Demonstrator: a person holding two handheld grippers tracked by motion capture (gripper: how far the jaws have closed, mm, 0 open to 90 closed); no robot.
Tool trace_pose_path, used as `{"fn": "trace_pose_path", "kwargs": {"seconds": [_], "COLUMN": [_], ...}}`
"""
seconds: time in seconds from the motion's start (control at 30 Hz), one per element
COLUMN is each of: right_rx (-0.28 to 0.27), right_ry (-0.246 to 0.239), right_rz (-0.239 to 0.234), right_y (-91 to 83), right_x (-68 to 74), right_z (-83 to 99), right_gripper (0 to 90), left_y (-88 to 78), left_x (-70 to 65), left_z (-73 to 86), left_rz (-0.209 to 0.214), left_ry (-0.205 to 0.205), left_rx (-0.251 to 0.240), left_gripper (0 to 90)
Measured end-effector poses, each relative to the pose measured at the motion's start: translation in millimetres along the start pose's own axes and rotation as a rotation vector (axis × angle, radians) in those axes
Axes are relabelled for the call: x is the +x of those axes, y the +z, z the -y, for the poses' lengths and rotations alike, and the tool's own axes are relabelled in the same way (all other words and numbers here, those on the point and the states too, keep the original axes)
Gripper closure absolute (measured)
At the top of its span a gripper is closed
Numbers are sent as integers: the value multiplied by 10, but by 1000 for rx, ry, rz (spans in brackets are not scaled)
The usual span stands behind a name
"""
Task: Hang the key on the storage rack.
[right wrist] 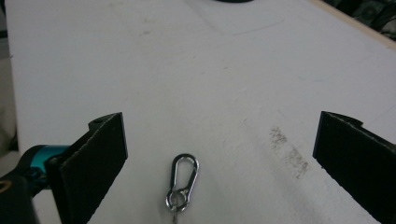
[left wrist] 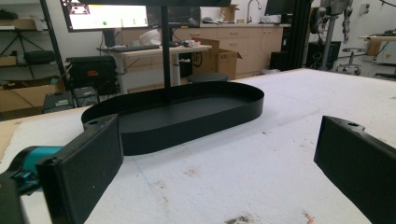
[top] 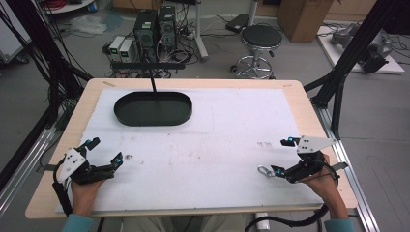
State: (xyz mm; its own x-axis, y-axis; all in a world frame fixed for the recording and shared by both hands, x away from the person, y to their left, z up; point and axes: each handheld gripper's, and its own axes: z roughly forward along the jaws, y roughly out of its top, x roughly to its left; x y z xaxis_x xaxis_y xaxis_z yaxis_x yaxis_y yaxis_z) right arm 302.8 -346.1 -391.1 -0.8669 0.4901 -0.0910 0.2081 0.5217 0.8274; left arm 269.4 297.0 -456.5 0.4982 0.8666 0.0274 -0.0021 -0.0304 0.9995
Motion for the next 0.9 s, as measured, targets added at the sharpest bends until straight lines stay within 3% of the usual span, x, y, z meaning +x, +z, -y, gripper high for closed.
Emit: {"fn": "trace_pose_path", "kwargs": {"seconds": [0.27, 0.6, 0.7, 0.9], "right_rx": [114, 194, 217, 255], "right_ry": [-29, -31, -22, -13], "right_rz": [-66, -133, -172, -191], "right_y": [94, 148, 150, 169], "right_x": [17, 15, 2, -24], "right_z": [30, 69, 86, 129], "right_gripper": [21, 69, 164, 212], "left_y": [1, 1, 0, 0], "left_x": [-1, 0, 2, 1], "left_z": [0, 0, 0, -1], "left_rz": [1, 1, 1, 1], "left_ry": [1, 0, -2, -1], "left_rx": [1, 1, 2, 2], "left_gripper": [17, 17, 17, 17]}}
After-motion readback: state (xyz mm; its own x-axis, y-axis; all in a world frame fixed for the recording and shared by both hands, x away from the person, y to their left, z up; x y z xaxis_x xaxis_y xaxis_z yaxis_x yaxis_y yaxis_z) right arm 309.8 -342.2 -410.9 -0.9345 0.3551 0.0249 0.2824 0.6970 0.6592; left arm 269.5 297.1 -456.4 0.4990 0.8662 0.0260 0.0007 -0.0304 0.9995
